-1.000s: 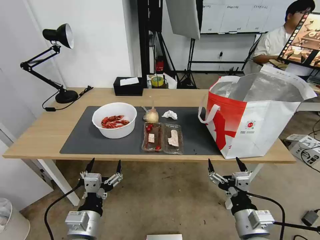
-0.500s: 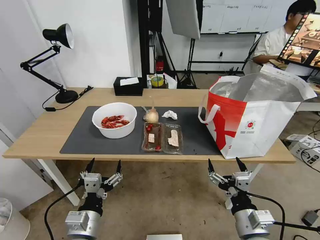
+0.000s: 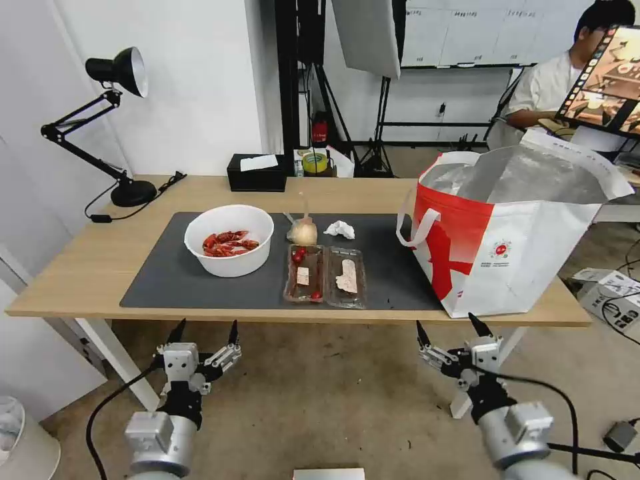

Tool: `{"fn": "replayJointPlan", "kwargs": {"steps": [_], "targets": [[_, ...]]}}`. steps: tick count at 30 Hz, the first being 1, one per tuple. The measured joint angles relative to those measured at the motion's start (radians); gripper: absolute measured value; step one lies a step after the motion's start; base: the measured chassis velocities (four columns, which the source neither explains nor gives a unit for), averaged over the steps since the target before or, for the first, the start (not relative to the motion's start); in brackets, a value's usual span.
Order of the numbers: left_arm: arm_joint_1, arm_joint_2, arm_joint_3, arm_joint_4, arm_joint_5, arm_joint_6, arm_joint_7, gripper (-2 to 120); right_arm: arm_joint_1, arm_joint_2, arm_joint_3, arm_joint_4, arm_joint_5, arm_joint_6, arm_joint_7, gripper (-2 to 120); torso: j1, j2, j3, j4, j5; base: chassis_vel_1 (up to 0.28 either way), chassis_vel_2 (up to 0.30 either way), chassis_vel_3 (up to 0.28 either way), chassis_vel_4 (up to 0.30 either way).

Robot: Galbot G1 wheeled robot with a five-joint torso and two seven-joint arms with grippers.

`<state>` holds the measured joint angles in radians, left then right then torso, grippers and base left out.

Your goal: Pick up the trash from the table and place it into the takeout bag.

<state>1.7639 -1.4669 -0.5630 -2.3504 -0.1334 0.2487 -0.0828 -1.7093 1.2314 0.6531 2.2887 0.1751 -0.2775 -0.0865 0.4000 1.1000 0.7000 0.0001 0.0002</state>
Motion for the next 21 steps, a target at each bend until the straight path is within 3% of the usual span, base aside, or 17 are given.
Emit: {"fn": "replayJointPlan", "kwargs": {"steps": [1,2,5,9,18,21], "targets": [[-0.007,0.006,-0.003,-0.009,-0.024,0.046,-0.015,100,0.025,-0.038,0.006,-0.017,0.038,-0.020,-0.016,100,0.000,0.000,0.000,-0.0001,-0.0008,0.000,0.000,0.000,0.000],[-0.007,0.006,-0.003,-0.009,-0.024,0.046,-0.015,100,0.025,-0.038,0.006,-0.017,0.038,-0.020,-0.016,100,0.000,0.000,0.000,-0.0001,-0.0008,0.000,0.000,0.000,0.000],[-0.020,0.018,-0.007,-0.028,-0.075,0.137,-0.046,100,0.057,-0.057,-0.011,-0.046,0.109,0.008,-0.042,100,0.000,0.000,0.000,-0.0002,-0.0002,0.000,0.000,0.000,0.000],[-0.019,0.022,-0.009,-0.043,-0.128,0.180,-0.068,100,0.071,-0.054,-0.028,-0.065,0.167,0.055,-0.057,100,0.000,0.000,0.000,-0.0001,-0.0001,0.000,0.000,0.000,0.000],[-0.014,0.020,-0.009,-0.042,-0.136,0.137,-0.070,100,0.086,-0.037,-0.064,-0.085,0.232,0.077,-0.048,100,0.000,0.000,0.000,-0.0001,-0.0002,0.000,0.000,0.000,0.000],[-0.014,0.020,-0.011,-0.031,-0.150,0.073,-0.067,100,0.114,-0.038,-0.111,-0.082,0.445,0.076,0.031,100,0.000,0.000,0.000,-0.0002,-0.0002,0.000,0.000,0.000,0.000]]}}
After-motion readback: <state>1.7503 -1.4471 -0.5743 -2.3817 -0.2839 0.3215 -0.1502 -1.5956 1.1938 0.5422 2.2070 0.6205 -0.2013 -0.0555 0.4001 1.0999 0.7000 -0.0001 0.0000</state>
